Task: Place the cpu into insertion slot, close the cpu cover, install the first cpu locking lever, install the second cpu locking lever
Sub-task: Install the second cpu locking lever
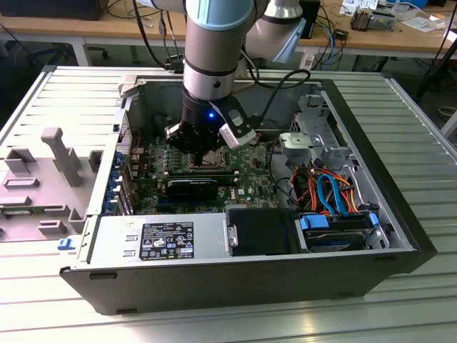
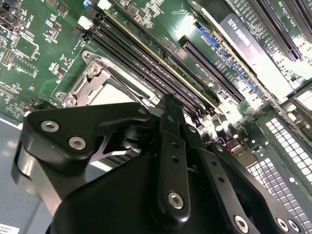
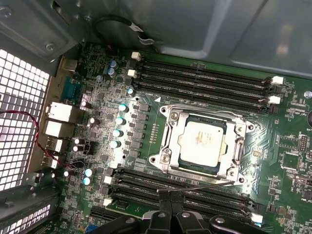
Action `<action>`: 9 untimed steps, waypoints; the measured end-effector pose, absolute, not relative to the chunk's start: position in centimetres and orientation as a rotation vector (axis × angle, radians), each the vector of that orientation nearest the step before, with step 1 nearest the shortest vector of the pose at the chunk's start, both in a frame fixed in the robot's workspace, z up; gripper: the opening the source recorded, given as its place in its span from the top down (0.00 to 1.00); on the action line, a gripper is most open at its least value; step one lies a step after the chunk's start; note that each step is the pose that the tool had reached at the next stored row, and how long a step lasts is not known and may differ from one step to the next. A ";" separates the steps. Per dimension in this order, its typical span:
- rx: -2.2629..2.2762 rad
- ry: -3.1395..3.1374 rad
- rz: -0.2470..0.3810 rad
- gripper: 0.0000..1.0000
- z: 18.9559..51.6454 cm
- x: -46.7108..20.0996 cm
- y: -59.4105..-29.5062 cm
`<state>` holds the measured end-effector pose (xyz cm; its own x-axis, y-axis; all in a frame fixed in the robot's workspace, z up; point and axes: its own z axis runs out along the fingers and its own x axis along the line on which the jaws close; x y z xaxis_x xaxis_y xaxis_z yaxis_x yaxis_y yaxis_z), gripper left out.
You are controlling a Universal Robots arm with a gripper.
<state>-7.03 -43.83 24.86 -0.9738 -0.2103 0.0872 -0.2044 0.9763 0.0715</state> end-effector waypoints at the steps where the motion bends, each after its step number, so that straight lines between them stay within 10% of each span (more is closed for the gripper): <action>1: 0.318 -3.029 -0.094 0.89 25.5 -7.0 -43.8; 9: 0.318 -3.027 -0.096 0.89 25.0 -7.0 -43.7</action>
<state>-7.02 -43.69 25.04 -0.9735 -0.2104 0.0893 -0.2043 0.9762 0.0728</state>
